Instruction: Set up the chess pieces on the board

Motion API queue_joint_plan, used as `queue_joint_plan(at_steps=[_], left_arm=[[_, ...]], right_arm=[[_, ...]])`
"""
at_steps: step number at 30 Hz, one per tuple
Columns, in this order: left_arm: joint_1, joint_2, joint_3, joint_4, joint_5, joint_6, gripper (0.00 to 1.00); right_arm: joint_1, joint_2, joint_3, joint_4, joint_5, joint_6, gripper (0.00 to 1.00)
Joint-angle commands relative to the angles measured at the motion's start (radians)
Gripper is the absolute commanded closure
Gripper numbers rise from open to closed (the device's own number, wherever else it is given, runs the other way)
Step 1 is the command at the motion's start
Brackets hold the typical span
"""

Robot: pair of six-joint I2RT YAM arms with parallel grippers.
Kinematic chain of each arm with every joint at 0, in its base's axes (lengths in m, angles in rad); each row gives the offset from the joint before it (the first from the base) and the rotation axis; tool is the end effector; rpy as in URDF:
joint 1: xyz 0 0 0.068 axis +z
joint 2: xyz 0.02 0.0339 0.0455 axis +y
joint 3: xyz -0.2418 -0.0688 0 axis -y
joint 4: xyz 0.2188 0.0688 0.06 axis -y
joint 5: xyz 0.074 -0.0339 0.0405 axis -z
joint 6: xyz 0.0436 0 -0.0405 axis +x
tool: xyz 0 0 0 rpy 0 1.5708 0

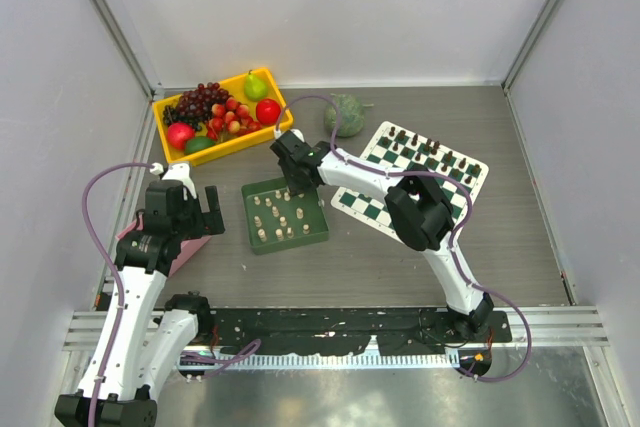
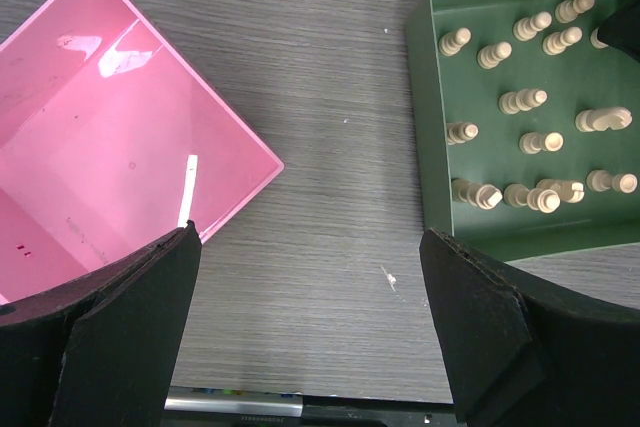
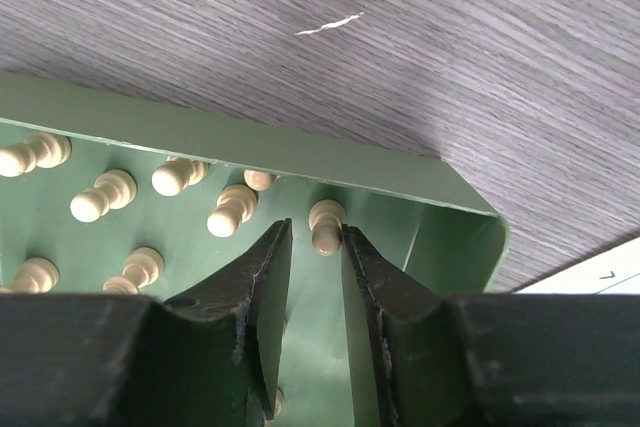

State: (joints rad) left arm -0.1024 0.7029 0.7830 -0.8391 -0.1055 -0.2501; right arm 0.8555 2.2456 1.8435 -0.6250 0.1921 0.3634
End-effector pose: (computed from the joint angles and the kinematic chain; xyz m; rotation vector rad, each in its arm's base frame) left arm 0.1337 -0.0091 0.2664 -0.2241 2.3143 -0.0543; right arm 0.3056 0.3390 0.1719 -0.5615 2.5204 0.2079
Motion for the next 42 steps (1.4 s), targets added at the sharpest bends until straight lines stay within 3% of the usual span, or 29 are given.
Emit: queue_joint_plan(at_steps=[1,16,24,34,42], left_arm=[[0.006,0.001,0.024,0.009,-0.011,0.014,0.0],[0.004,-0.005,0.024,0.008,-0.011,0.015,0.0],[0.004,-0.003,0.025,0.009,-0.011,0.015,0.0],[0.004,0.001,0.025,0.008,-0.011,0.015,0.0],[0.006,0.006,0.027,0.005,-0.014,0.015,0.0]], right_arm=[[0.002,0.005,0.046,-0.008,0.02,-0.009,0.67],[0.004,0.017,0.059,-0.021,0.024,-0.017,0.73],[0.005,-0.017,0.063,-0.019,0.003,-0.027,0.85],[0.008,-0.314,-0.09,0.062,-0.033,-0.026,0.88],[-0.052,-0.59,-0.413,0.133,0.081,0.035,0.89]])
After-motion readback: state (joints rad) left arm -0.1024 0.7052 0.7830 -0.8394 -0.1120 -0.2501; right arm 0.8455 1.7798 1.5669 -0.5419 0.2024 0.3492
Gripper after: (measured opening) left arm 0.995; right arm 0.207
